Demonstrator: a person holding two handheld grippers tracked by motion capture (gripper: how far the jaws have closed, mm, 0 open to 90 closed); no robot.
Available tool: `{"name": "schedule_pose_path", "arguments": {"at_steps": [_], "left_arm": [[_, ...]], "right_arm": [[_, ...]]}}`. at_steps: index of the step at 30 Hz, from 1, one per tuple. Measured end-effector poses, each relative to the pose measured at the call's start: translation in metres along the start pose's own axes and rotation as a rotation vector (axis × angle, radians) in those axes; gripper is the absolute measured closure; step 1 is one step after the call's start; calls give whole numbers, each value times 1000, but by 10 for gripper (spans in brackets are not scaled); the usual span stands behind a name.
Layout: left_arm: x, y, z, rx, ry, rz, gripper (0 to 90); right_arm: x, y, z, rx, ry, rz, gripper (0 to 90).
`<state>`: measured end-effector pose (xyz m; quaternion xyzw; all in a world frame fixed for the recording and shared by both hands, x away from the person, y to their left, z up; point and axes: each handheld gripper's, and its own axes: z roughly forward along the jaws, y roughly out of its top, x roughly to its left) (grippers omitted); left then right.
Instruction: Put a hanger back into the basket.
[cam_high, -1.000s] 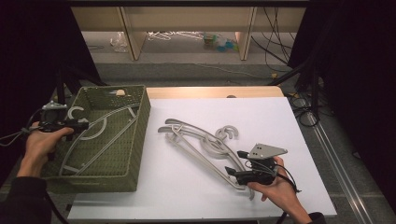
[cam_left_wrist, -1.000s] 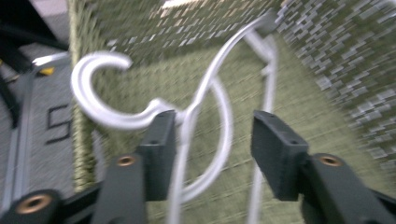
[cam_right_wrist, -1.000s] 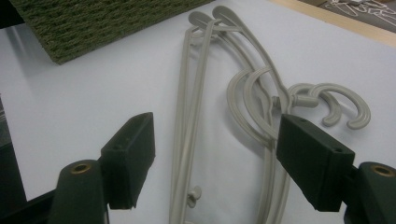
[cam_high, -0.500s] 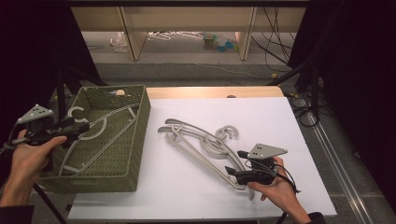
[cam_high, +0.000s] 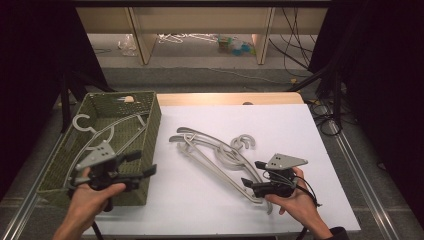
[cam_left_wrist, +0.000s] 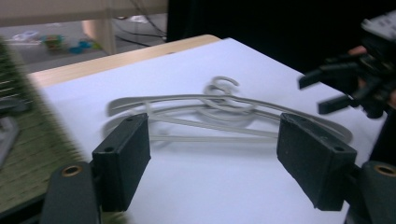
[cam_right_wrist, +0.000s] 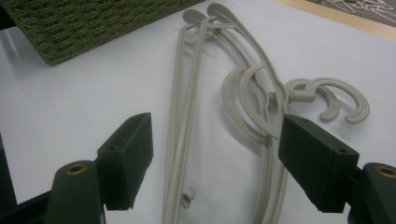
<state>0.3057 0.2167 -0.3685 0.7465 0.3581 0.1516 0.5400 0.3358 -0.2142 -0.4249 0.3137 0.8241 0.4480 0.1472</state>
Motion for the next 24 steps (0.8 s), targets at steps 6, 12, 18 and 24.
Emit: {"name": "schedule_pose_path", "arguments": {"at_steps": [6, 12, 18, 24], "left_arm": [[-26, -16, 23, -14, -27, 48, 228], [-37, -36, 35, -9, -40, 51, 174], [-37, -48, 36, -10, 3, 40, 164], [-32, -59, 40, 18, -21, 29, 163]], "right_arm": [[-3, -1, 0, -4, -9, 7, 238], [-2, -2, 1, -2, -17, 21, 227], [-2, -3, 1, 4, -15, 22, 228], [-2, -3, 1, 3, -12, 16, 227]]}}
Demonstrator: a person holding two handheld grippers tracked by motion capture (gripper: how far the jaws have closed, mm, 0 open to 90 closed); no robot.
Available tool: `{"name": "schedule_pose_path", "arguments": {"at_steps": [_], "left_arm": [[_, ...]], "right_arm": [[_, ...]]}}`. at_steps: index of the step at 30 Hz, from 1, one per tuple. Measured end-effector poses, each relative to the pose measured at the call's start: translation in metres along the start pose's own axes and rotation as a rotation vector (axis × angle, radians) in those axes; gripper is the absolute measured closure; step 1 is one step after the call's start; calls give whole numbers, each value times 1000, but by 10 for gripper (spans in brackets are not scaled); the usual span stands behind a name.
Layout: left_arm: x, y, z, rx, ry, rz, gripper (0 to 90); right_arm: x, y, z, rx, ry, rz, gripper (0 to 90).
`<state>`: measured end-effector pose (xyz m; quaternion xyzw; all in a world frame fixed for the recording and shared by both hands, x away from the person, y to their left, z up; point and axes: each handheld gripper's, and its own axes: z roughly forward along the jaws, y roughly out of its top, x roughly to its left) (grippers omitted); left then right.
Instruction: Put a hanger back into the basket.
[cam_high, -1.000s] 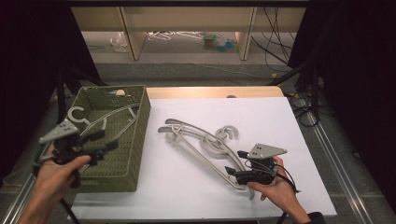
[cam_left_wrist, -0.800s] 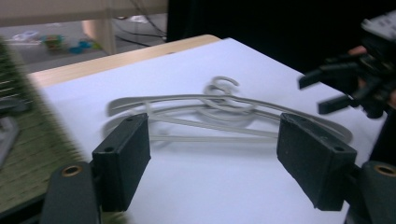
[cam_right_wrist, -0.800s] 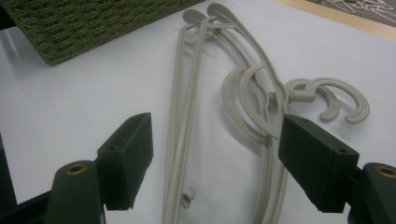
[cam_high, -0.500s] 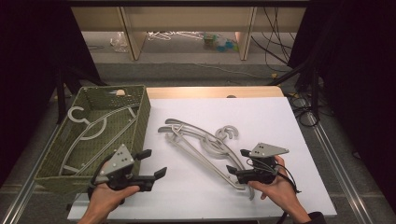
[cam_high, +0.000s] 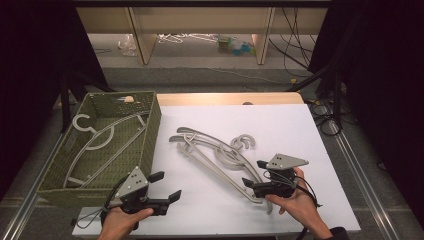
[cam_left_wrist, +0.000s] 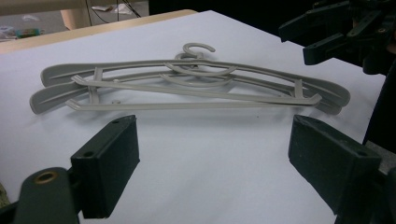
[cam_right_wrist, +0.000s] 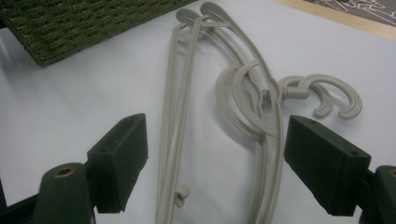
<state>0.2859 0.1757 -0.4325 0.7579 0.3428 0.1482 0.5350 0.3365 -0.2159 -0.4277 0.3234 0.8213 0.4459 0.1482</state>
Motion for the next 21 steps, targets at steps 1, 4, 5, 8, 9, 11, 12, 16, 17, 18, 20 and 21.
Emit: {"name": "schedule_pose_path", "arguments": {"at_steps": [1, 4, 5, 8, 9, 11, 12, 16, 17, 18, 20, 21], "left_arm": [[0, 0, 0, 0, 0, 0, 164], [-2, -1, -1, -7, 14, -9, 164], [-2, -1, -1, -7, 14, -9, 165], [-4, -1, 0, -13, 8, 8, 164], [-5, -2, 1, -13, 8, 12, 164], [-6, -4, 2, -12, 2, 17, 164], [-7, -6, 4, -6, -4, 22, 164], [-10, -7, 5, 2, -30, 24, 164], [-10, -7, 5, 2, -30, 24, 164], [-10, -7, 5, 5, -33, 32, 164], [-10, -7, 6, 8, -33, 37, 164], [-10, -7, 7, 14, -28, 37, 164]], "right_arm": [[0, 0, 0, 0, 0, 0, 227], [0, 0, 1, 4, 2, -6, 226], [0, -1, 1, 11, 4, -4, 224], [-3, -3, 4, 21, 2, -7, 223], [-3, -3, 4, 21, 2, -7, 223], [-5, -3, 5, 35, -1, -3, 224], [-10, -3, 7, 41, -16, -2, 224], [-20, -5, 13, 83, -48, 13, 218], [-20, -5, 13, 83, -48, 13, 218], [-25, -7, 16, 107, -60, 18, 218], [-30, -7, 19, 129, -65, 22, 226], [-32, -7, 20, 139, -68, 35, 235]]}}
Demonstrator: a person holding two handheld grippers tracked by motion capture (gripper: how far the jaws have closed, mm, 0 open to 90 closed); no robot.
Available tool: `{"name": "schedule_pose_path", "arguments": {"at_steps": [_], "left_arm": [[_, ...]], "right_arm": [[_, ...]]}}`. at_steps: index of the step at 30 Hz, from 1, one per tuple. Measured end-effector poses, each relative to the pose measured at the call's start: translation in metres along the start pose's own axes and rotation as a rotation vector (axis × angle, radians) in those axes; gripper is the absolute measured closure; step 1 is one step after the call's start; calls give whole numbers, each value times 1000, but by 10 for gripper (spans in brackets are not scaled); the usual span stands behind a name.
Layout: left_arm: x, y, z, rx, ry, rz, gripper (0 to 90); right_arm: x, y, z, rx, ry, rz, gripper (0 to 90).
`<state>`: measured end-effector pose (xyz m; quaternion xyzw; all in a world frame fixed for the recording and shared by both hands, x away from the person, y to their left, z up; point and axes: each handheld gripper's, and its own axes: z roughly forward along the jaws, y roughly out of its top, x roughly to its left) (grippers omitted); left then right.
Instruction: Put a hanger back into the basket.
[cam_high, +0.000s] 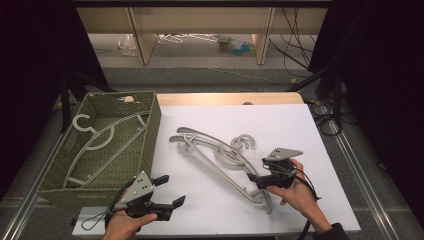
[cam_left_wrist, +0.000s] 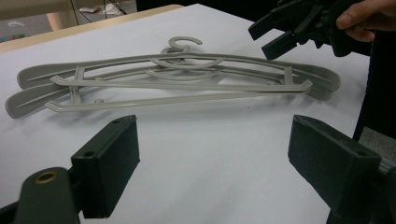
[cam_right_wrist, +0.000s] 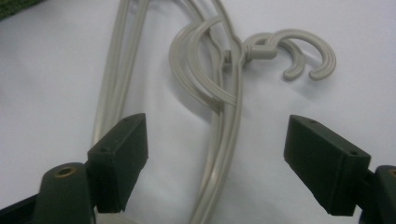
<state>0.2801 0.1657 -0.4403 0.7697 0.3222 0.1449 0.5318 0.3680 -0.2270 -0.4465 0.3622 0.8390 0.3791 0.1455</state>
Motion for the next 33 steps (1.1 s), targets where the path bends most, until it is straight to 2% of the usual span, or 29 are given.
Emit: {"name": "schedule_pose_path", "arguments": {"at_steps": [5, 7, 8, 9, 10, 11, 12, 13, 14, 15, 16, 17, 20, 23, 24, 27, 33], "left_arm": [[2, -3, 2, 13, 3, -5, 164], [3, -3, 3, 12, 0, -8, 165], [3, -3, 4, 13, -1, -7, 165], [3, -3, 3, 20, 4, -3, 165], [2, -3, 3, 22, 7, -3, 165], [2, -4, 4, 23, 6, 0, 165], [2, -4, 4, 20, 4, -4, 165], [2, -4, 4, 21, 1, -5, 166], [3, -4, 4, 22, -2, 0, 166], [3, -4, 4, 22, -2, 0, 167], [2, -4, 4, 22, -1, -10, 167], [2, -4, 4, 22, 0, -11, 167], [2, -4, 4, 23, -1, -9, 168], [3, -4, 5, 21, -10, -9, 168], [3, -4, 5, 18, -14, -8, 168], [3, -5, 5, 22, -16, -6, 168], [3, -4, 4, 26, -8, -11, 170]], "right_arm": [[-9, 1, 15, 50, 5, 7, 266], [-13, 4, 27, 86, 27, 33, 312], [-13, 4, 27, 86, 27, 33, 312], [-15, 4, 31, 90, 29, 14, 338], [-16, 5, 34, 94, 34, 18, 372], [-16, 7, 35, 128, 46, 30, 395], [-17, 7, 38, 137, 39, 9, 409], [-18, 10, 41, 137, 45, 0, 446], [-16, 11, 42, 141, 44, 22, 457], [-18, 12, 44, 147, 49, 2, 475], [-18, 12, 44, 147, 49, 2, 475], [-18, 13, 48, 164, 52, -5, 517], [-18, 14, 52, 178, 67, 40, 570], [-22, 14, 55, 180, 85, 55, 618], [-22, 15, 55, 184, 83, 77, 626], [-25, 16, 56, 173, 85, 83, 662], [-26, 18, 58, 201, 101, 98, 713]]}}
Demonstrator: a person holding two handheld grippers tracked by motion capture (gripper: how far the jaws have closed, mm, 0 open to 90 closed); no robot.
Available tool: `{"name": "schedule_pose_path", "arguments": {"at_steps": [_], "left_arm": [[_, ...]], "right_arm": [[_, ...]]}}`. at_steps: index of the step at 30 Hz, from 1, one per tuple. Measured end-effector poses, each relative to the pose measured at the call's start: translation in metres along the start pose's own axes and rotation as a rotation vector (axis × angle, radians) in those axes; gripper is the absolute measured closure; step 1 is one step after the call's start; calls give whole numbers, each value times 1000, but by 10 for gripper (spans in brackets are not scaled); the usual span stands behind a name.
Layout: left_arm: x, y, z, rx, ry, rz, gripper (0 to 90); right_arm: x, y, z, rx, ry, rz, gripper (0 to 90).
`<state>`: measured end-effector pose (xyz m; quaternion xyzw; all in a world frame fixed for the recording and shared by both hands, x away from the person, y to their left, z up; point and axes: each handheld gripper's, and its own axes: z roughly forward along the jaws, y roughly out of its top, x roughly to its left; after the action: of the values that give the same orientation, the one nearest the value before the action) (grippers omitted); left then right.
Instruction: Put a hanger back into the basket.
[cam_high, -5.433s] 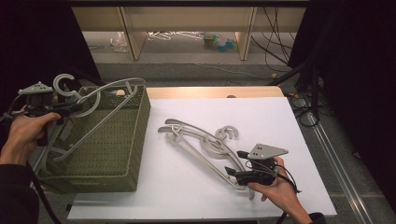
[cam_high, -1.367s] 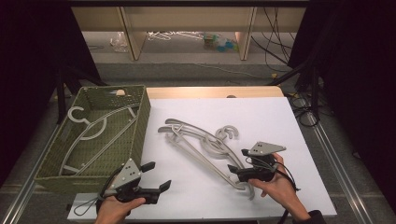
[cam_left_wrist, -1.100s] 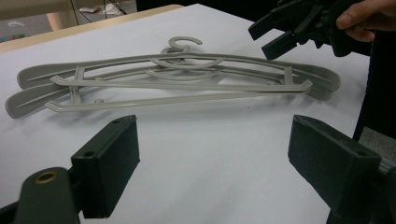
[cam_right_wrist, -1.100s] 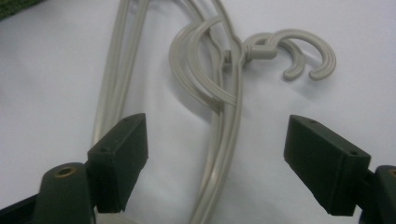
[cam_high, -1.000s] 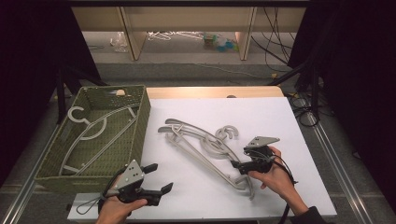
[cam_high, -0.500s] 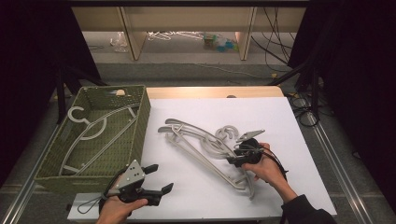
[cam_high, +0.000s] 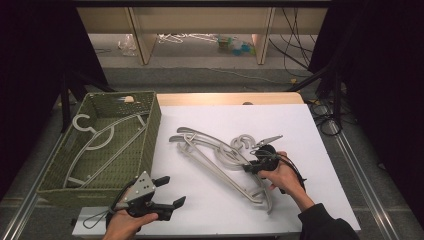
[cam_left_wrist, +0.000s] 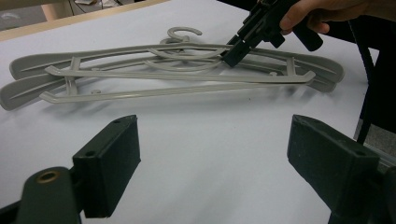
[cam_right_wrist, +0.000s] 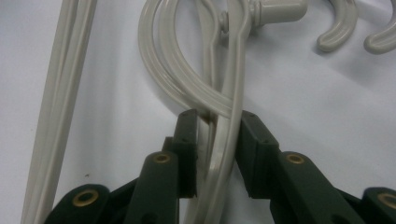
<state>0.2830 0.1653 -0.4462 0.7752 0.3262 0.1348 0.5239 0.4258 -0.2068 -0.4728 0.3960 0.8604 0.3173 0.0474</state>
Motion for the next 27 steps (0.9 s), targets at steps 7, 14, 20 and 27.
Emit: {"name": "schedule_pose_path", "arguments": {"at_steps": [7, 14, 20, 27], "left_arm": [[1, 0, 0, 1, -3, 7, 172], [1, 0, 0, 3, 0, 7, 174], [1, 0, 1, 3, -11, 3, 174], [1, 0, 0, 10, -3, 7, 174]], "right_arm": [[2, 0, -1, -24, -13, -3, 752], [3, 4, -13, -49, -30, 38, 780], [1, 5, -19, -110, -58, 46, 815], [2, 7, -25, -149, -54, 49, 819]]}}
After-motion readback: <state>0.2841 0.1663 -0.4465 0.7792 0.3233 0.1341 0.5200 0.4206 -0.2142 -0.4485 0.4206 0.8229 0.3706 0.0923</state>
